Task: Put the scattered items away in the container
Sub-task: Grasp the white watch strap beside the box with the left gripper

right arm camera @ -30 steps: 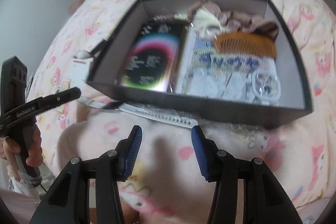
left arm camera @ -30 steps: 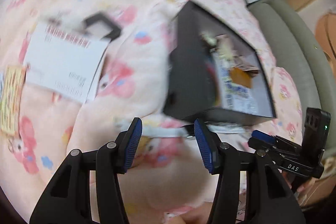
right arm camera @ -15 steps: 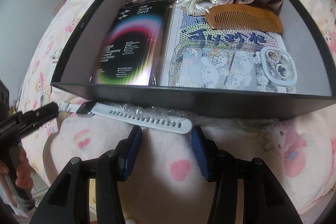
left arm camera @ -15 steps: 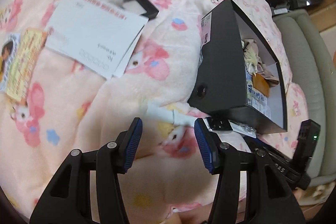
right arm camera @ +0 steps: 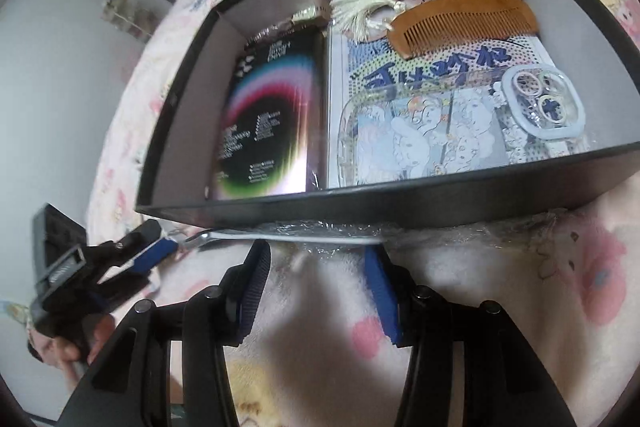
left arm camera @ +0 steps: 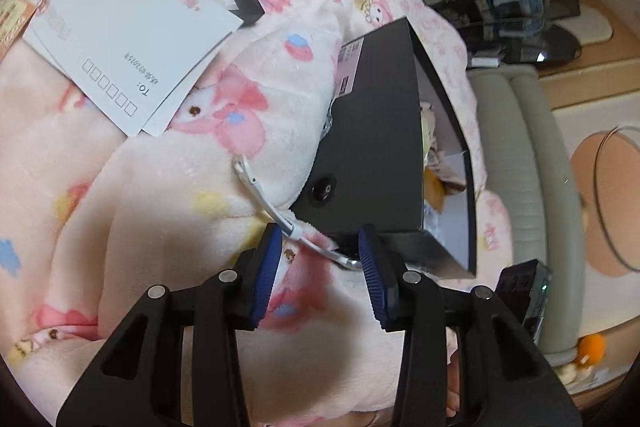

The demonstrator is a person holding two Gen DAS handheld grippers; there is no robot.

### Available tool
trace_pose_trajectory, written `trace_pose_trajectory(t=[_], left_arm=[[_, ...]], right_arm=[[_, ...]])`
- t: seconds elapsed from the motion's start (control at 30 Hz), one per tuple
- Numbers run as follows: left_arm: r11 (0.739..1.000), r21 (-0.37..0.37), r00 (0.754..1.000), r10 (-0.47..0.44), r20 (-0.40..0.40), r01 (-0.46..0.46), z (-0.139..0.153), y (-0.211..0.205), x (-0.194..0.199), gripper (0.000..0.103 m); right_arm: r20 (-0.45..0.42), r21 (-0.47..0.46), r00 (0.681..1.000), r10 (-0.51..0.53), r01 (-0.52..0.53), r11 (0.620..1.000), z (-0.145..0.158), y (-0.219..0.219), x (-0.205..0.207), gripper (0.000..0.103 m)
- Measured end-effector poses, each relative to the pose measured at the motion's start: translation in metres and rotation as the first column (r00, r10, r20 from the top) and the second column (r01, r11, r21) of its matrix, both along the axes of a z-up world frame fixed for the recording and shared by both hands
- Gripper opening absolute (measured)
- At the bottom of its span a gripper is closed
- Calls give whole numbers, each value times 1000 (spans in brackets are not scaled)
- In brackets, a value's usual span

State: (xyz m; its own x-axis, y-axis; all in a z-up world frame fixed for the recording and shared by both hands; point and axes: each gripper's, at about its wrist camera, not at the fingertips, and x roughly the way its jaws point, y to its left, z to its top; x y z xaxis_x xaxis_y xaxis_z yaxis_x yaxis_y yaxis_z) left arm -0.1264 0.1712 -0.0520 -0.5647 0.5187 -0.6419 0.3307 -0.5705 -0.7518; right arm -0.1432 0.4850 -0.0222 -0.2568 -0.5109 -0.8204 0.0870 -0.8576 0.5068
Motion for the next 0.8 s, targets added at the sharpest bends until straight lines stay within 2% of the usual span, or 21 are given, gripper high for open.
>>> trace_pose_trajectory(t=[0.1, 0.17, 0.2, 0.27, 0.33, 0.47, 0.53, 0.57, 0.6, 0.63, 0.7, 0.8], left_arm=[[998, 31, 999, 50, -3, -50, -4, -8, 5, 40], [998, -18, 998, 55, 31, -55, -6, -9, 3, 39], [998, -39, 997, 50, 51, -48, -7, -8, 2, 36], [996, -76, 997, 46, 65, -41, -6, -5, -2, 21], [990, -135, 997, 50, 62, -41, -2, -2, -5, 11], [984, -177, 999, 39, 27, -33, 9, 1, 0, 8], [984, -178, 1000, 13, 11, -11, 15, 0, 6, 8], [984, -177, 1000, 7, -3, -8, 18, -1, 5, 8], [983, -185, 1000, 7, -19, -10, 23, -1, 7, 8], [982, -190, 999, 2, -39, -9, 28, -1, 9, 8], [980, -197, 998, -6, -67, -7, 36, 0, 8, 8], [976, -218, 995, -27, -94, 6, 49, 7, 3, 7]], right_arm=[[23, -11, 1000, -6, 6, 1000, 0, 5, 2, 45], [35, -29, 999, -13, 14, 999, 1, 7, -1, 45], [41, -49, 999, -21, 23, 999, 2, 8, -1, 45], [45, -86, 998, -39, 43, 995, 6, 11, 0, 45], [32, -96, 998, -59, 61, 994, 8, 13, -1, 45], [63, -26, 996, -60, 62, 998, -7, 11, -18, 45], [84, -54, 995, -58, 63, 997, -11, 18, -23, 42], [72, -55, 996, -55, 59, 997, -11, 18, -22, 37], [54, -33, 997, -51, 53, 998, -9, 17, -20, 28], [24, 1, 999, -39, 39, 999, -6, 14, -17, 25], [0, -2, 1000, -14, 14, 1000, -3, 10, -13, 16], [-37, -24, 999, 1, -2, 1000, 12, 10, -10, 11]])
